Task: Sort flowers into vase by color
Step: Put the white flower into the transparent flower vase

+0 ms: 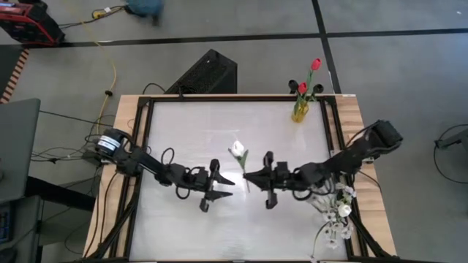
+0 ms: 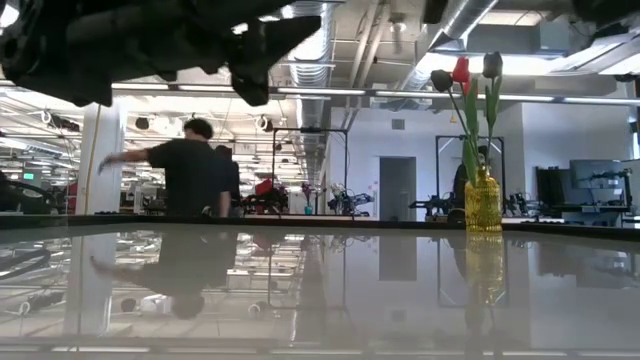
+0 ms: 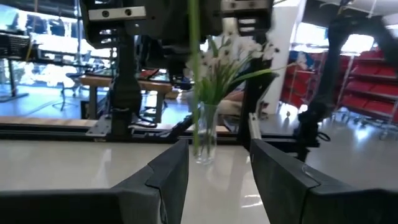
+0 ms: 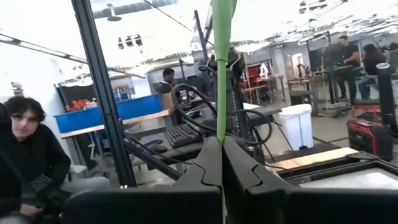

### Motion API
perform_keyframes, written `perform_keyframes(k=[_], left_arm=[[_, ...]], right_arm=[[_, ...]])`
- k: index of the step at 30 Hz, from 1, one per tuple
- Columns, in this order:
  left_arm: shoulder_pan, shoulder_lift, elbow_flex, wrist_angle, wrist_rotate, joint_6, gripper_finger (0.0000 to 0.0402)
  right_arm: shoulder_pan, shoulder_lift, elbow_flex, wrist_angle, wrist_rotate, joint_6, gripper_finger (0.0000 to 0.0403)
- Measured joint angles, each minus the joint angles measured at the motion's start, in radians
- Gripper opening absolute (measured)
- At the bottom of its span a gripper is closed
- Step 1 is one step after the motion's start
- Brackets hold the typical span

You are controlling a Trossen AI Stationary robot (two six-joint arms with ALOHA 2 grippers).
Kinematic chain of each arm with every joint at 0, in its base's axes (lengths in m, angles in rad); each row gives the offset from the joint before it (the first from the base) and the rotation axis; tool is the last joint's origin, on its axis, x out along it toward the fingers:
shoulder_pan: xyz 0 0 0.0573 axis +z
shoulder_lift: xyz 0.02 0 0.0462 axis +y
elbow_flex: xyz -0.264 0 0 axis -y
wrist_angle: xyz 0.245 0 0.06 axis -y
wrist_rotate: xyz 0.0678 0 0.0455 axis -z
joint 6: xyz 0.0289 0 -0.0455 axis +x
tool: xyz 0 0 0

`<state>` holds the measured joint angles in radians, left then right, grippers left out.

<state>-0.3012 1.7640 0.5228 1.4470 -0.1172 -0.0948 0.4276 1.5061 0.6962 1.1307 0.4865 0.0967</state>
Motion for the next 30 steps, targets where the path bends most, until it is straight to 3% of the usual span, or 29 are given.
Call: perform_keyframes(k=[9,23,30], left_arm=[[0.049,0.022,0.048,0.003,0.001,-0.045,0.0159],[0.061,0.022,0.052,0.008,0.118,-0.074,0.0159],[0.063,0.022,0.052,0.011,0.094,-0.076,0.0114]], right_arm=[[-0.05,0.15,0.125,0.024,-0.113,-0.005,0.002],[-0.071,0.149,0.177,-0.057,-0.122,-0.082,0.0021],[-0.077,0.149,0.177,-0.054,-0.122,-0.079,0.0021]])
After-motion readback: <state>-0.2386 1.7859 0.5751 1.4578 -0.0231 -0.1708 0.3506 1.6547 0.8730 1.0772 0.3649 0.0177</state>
